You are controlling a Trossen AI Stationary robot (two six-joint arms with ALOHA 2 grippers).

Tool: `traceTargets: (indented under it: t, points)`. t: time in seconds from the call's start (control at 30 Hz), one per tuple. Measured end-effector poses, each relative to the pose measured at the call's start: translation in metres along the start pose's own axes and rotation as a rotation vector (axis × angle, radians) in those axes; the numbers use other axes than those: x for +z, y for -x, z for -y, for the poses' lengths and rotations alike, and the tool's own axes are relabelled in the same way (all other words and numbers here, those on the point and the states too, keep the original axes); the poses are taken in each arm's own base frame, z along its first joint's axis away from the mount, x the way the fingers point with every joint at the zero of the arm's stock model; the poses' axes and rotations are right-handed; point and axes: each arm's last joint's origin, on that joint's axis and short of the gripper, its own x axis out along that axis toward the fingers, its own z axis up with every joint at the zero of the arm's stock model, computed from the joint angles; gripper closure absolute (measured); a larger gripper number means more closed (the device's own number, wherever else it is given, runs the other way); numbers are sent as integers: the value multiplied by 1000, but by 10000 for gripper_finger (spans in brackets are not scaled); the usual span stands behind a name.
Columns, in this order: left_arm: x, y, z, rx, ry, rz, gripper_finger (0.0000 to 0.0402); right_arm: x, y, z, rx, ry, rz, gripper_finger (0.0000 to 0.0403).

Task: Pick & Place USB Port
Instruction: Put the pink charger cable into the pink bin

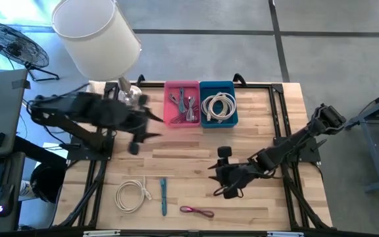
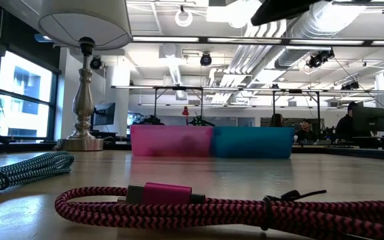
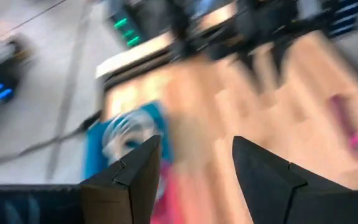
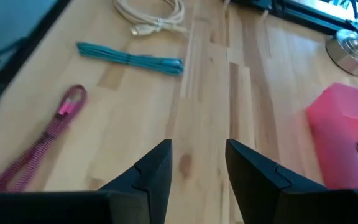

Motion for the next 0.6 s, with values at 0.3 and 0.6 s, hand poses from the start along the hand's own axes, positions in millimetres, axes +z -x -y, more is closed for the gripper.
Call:
traceTargets:
  t: [0.3, 0.6]
  points:
    - [-57, 56, 24, 236, 211, -220, 209, 0, 5, -12, 113, -138, -5, 261]
    - [-88, 34, 55, 223, 150, -319, 209, -8, -20, -39, 280, -242, -38, 269]
